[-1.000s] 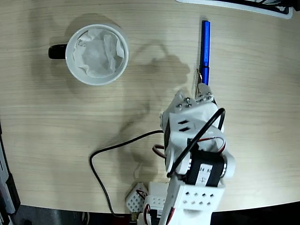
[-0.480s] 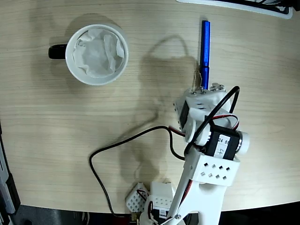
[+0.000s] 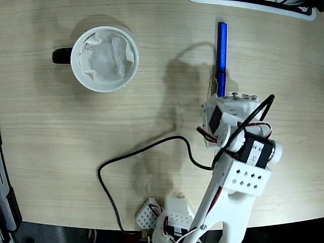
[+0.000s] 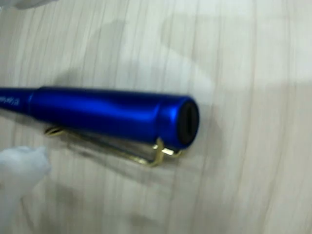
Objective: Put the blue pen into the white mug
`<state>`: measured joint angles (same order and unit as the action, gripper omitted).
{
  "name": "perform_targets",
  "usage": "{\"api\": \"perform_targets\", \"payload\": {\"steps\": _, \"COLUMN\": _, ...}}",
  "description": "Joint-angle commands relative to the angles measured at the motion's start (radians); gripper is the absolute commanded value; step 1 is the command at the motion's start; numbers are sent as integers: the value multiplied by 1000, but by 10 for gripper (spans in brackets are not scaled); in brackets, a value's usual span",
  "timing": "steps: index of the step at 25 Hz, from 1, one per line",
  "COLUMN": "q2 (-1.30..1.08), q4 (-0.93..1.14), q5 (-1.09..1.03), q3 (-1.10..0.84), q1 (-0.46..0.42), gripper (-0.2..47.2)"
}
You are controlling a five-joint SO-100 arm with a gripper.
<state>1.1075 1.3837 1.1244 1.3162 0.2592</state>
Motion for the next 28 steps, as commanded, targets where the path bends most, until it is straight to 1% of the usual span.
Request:
{"api": "perform_targets", "payload": {"steps": 1, "q2": 6, "q4": 0, "q5": 23, "q3": -21, "q1": 11, "gripper": 210}}
{"api": "perform_targets", "payload": {"steps": 16, "q2": -87, "q4": -21, "q5": 15, "q3": -18, "q1": -6, "gripper": 206}}
{"api": "perform_targets", "payload": {"steps": 18, "q2": -103, "q4": -28, "q5": 14, "q3": -18, "q1": -9, "gripper": 192}}
{"api": "perform_targets", "payload": {"steps": 19, "q2": -107, "q4": -32, "q5": 14, "q3": -18, "q1": -9, "gripper": 171}}
{"api": "perform_targets", "payload": {"steps": 22, "q2": -112, "q4": -52, "q5": 12, "q3": -18, "q1": -11, "gripper": 130}}
{"api": "perform_targets", "payload": {"steps": 24, "q2": -114, "q4": -61, "q5": 12, "q3": -18, "q1": -11, "gripper": 122}}
{"api": "perform_targets", "payload": {"steps": 26, "q2": -117, "q4": -63, "q5": 12, "q3": -18, "q1": -11, "gripper": 97}}
{"api": "perform_targets", "payload": {"steps": 28, "q2": -124, "q4": -64, "q5": 12, "q3": -18, "q1": -11, "gripper": 53}}
